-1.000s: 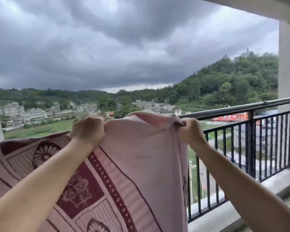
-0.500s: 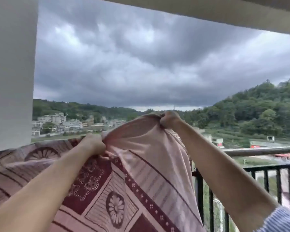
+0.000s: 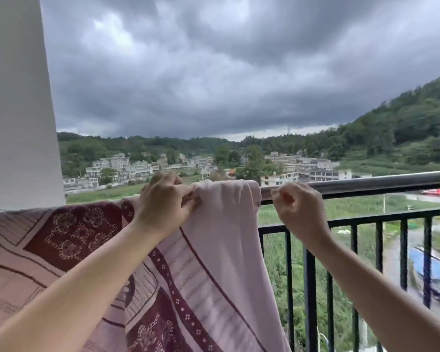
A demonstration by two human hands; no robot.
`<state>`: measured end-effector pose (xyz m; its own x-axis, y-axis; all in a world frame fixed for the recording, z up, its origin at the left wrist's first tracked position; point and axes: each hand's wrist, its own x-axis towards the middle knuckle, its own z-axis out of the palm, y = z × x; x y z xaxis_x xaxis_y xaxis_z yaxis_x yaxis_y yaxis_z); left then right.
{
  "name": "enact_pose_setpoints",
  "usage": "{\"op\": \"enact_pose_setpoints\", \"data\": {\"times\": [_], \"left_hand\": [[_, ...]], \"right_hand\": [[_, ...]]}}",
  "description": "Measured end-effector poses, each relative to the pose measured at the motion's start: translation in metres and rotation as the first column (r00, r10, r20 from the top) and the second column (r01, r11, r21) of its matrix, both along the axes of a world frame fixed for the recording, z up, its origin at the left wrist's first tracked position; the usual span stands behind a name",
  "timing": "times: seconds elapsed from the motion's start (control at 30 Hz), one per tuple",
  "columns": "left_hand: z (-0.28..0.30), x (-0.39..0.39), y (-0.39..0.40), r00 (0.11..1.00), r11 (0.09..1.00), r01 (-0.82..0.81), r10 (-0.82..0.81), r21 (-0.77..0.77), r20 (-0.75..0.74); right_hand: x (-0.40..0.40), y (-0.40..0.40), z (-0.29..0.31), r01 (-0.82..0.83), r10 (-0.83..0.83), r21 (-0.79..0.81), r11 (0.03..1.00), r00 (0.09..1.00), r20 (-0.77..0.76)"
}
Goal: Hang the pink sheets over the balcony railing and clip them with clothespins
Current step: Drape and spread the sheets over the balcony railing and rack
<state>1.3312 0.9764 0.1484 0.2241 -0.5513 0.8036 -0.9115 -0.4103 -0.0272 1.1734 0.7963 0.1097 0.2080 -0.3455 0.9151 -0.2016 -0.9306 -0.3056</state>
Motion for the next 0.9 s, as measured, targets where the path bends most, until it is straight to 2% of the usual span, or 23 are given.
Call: {"op": "enact_pose_setpoints", "data": {"times": [0.03,0.07,0.1,0.13,0.17,0.2,0.23,0.37,0.47,0.53,0.6,0.67,0.7,0.77,0.83,0.9], "left_hand": [[-0.002,-0.003,-0.002,0.999,1.000,-0.026,0.026,-0.011,0.034],[-0.005,-0.008,-0.003,0.997,0.999,-0.041,0.042,-0.016,0.057],[-0.007,-0.013,-0.005,0.996,0.998,-0.059,0.059,-0.012,0.067],[-0.010,-0.017,-0.006,0.994,0.997,-0.080,0.080,-0.003,0.071],[-0.013,-0.021,-0.005,0.993,0.996,-0.093,0.093,0.003,0.067],[-0.017,-0.025,-0.003,0.994,0.996,-0.094,0.094,0.008,0.057],[-0.022,-0.027,0.000,0.995,0.996,-0.090,0.089,0.012,0.041],[-0.045,-0.032,0.010,0.985,0.984,-0.154,0.160,0.088,-0.066],[-0.053,-0.038,0.008,0.964,0.990,-0.126,0.136,0.059,-0.230],[-0.058,-0.040,0.006,0.949,1.000,-0.005,0.004,-0.005,-0.316],[-0.057,-0.041,0.010,0.835,0.986,0.139,-0.169,-0.096,-0.524],[-0.053,-0.039,0.015,0.679,0.963,0.232,-0.261,-0.138,-0.686],[-0.051,-0.039,0.017,0.684,0.966,0.243,-0.238,-0.093,-0.690],[-0.051,-0.043,0.014,0.799,0.980,0.186,-0.110,0.069,-0.592],[-0.055,-0.048,0.007,0.893,0.988,0.107,-0.048,0.107,-0.448],[-0.056,-0.050,0.001,0.919,0.996,0.075,-0.051,0.046,-0.392]], "right_hand": [[-0.003,-0.002,-0.019,-0.052,0.055,0.095,0.994,0.998,-0.034],[-0.004,0.000,-0.032,-0.135,0.172,0.261,0.956,0.978,-0.122],[-0.003,0.002,-0.042,-0.231,0.370,0.480,0.846,0.903,-0.217],[-0.001,0.005,-0.050,-0.291,0.575,0.680,0.673,0.783,-0.235],[0.002,0.008,-0.056,-0.311,0.702,0.795,0.521,0.686,-0.191],[0.003,0.012,-0.060,-0.317,0.754,0.841,0.440,0.638,-0.154],[0.004,0.016,-0.062,-0.321,0.760,0.845,0.428,0.634,-0.144],[-0.008,0.027,-0.074,-0.253,0.497,0.689,0.679,0.849,-0.179],[-0.038,0.046,-0.083,-0.171,0.233,0.452,0.876,0.969,-0.084],[-0.050,0.075,-0.085,-0.194,0.227,0.238,0.952,0.967,-0.119],[-0.043,0.102,-0.091,-0.302,0.333,0.139,0.943,0.868,-0.370],[-0.031,0.122,-0.096,-0.366,0.434,0.241,0.899,0.659,-0.614],[-0.027,0.127,-0.100,-0.348,0.477,0.330,0.877,0.568,-0.671],[-0.022,0.131,-0.108,-0.279,0.584,0.515,0.811,0.441,-0.681],[-0.023,0.129,-0.119,-0.286,0.680,0.622,0.729,0.399,-0.615],[-0.029,0.124,-0.132,-0.341,0.777,0.706,0.621,0.385,-0.498]]}}
